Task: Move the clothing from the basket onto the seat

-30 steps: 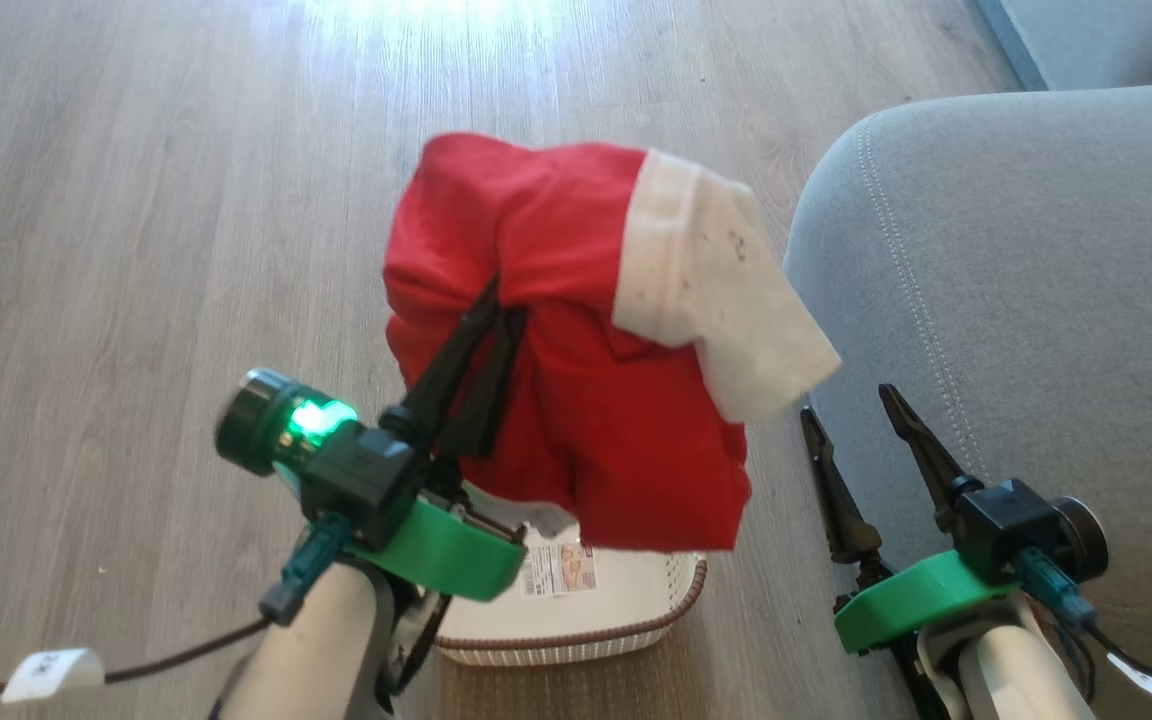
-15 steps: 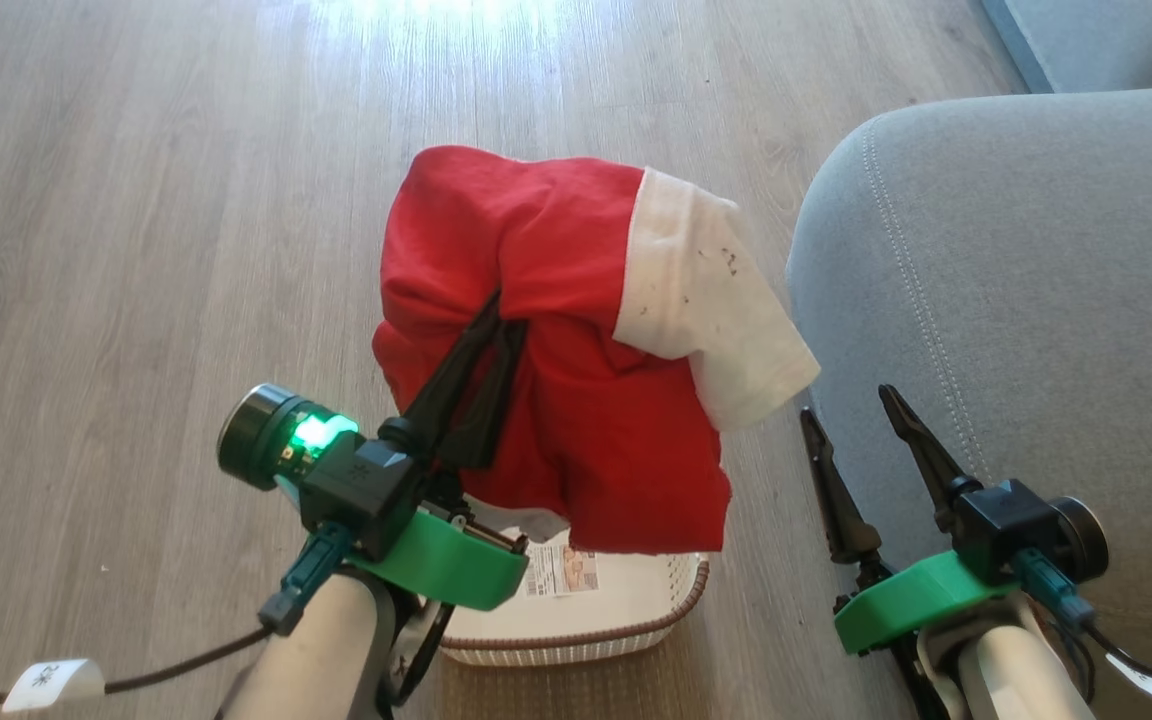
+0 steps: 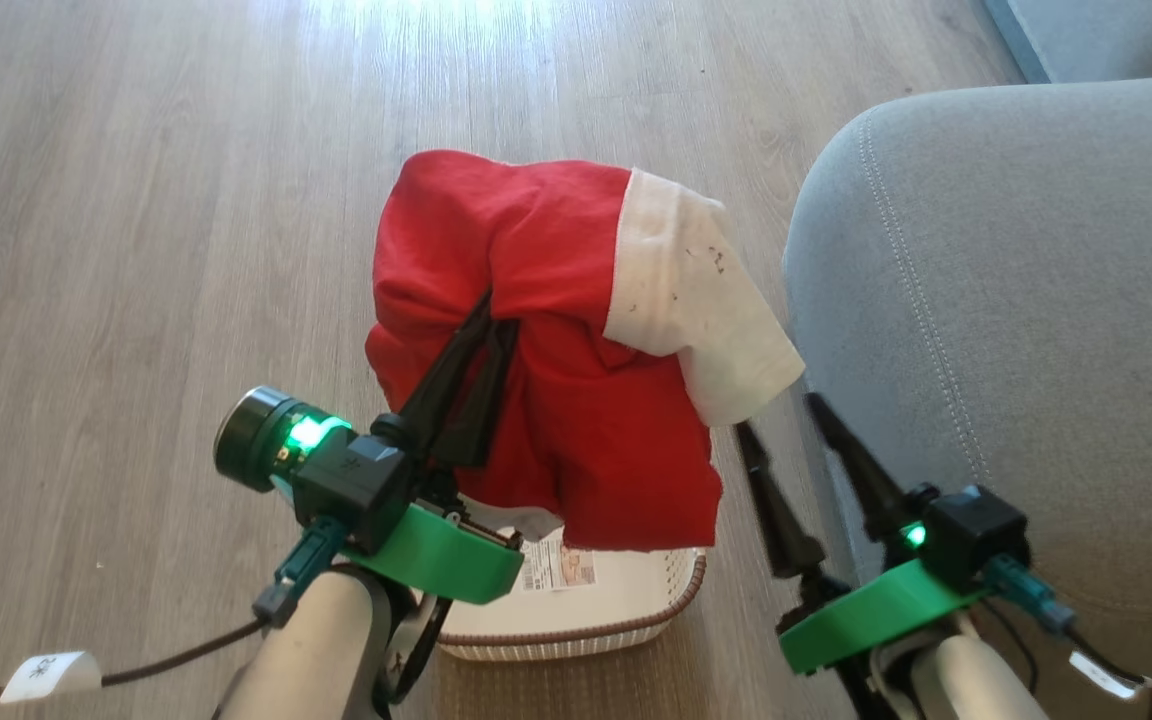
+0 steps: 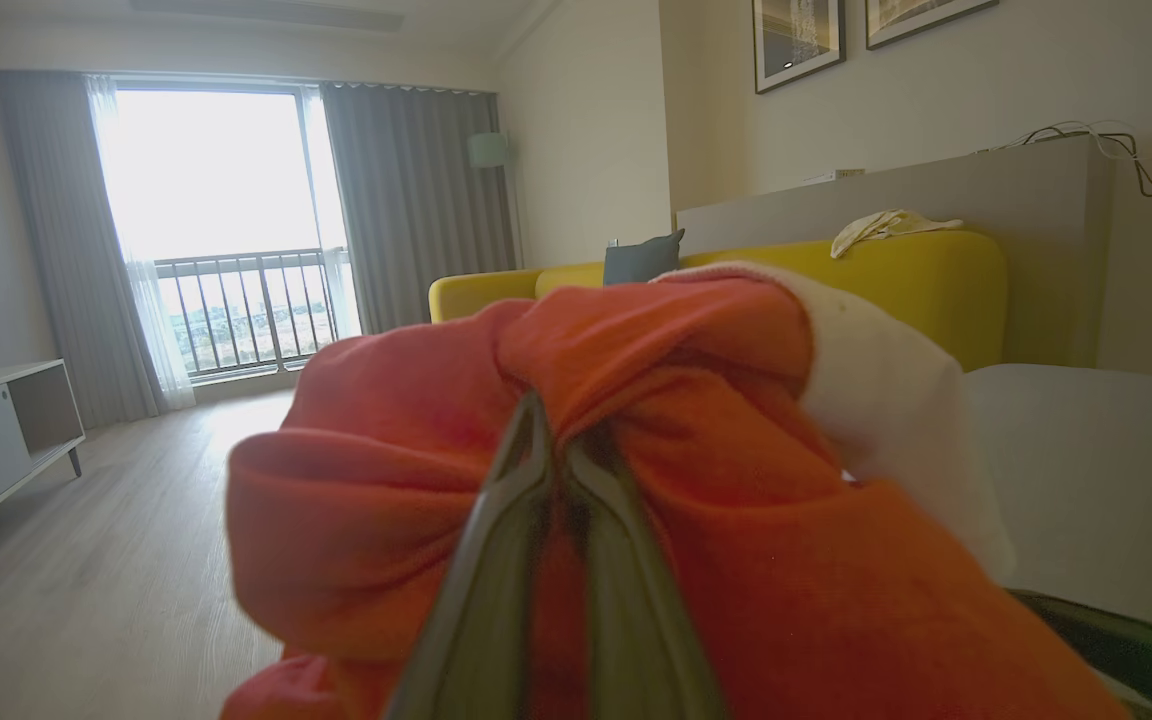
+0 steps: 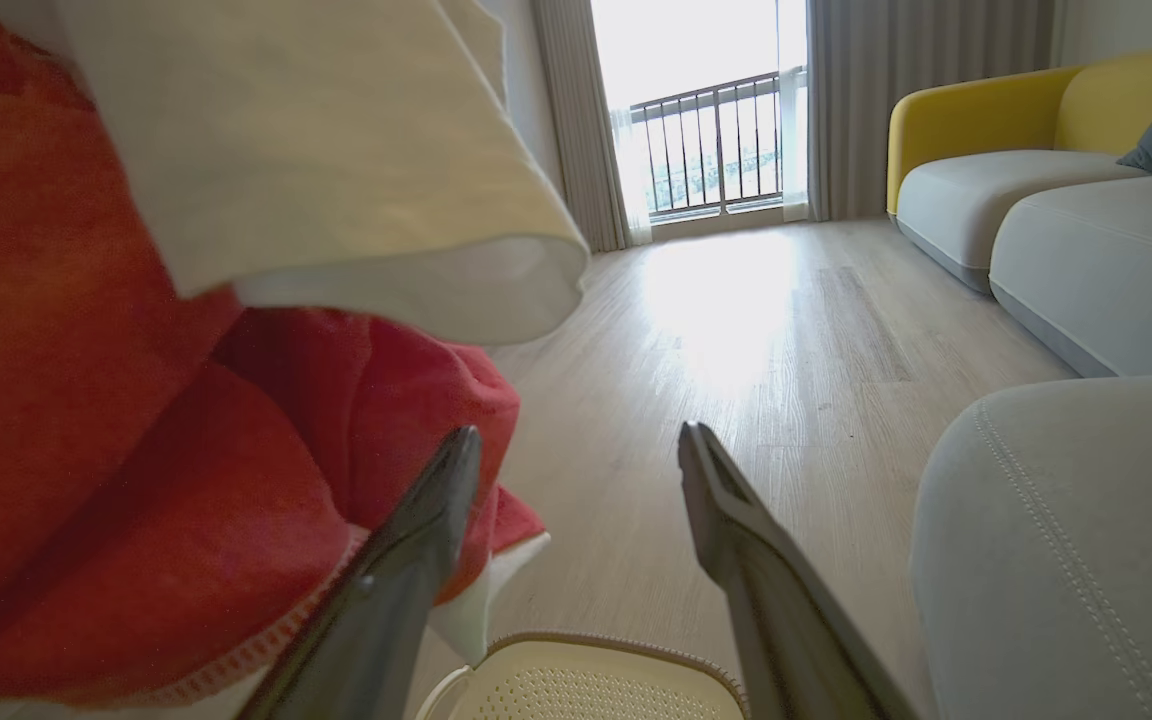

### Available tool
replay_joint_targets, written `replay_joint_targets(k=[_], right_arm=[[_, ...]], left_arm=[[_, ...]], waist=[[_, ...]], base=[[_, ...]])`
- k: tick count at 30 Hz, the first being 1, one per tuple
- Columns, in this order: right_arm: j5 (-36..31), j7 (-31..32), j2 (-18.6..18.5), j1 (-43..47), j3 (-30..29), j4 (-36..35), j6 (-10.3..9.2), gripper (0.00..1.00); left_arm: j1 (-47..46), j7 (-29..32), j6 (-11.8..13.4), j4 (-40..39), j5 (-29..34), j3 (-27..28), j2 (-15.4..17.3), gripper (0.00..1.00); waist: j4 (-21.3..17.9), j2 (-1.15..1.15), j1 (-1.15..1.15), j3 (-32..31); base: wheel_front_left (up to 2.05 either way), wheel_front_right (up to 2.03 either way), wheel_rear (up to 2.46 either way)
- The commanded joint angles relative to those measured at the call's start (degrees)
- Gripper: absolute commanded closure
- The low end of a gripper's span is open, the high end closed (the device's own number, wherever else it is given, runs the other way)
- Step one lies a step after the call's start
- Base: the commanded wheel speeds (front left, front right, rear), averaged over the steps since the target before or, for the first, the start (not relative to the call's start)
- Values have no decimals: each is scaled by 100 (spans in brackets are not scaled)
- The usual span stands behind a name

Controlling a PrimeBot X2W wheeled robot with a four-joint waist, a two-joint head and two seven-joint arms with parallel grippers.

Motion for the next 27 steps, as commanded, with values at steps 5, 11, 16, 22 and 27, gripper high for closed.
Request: replay_joint_targets(k=[5,11,16,22,27], right_arm=[[458,-37,-511,-221,788,-600,0,0],[893,-37,-1125,-299,1600,-1068,0,0],[1196,-37,-1405,-395,1930,-1343,0,0],[1459,-37,-1570,-509,2348,-1491,0,0],[1576,-37,-1884,-458,2462,-1367,0,0]], left_arm=[[-320,-55,1,-159,-48,255,-8,100],[-320,-55,-14,-95,-23,289,-8,100],[-323,-55,-35,-68,18,327,-8,100],[-328,-55,-80,-9,38,297,-8,100],[-338,-55,-76,26,58,444,-8,100]], waist=[[-14,0,0,16],[-36,0,0,19],[-77,0,0,20],[-58,0,0,9],[-75,0,0,-1]], base=[[0,0,0],[0,0,0],[0,0,0],[0,0,0],[0,0,0]])
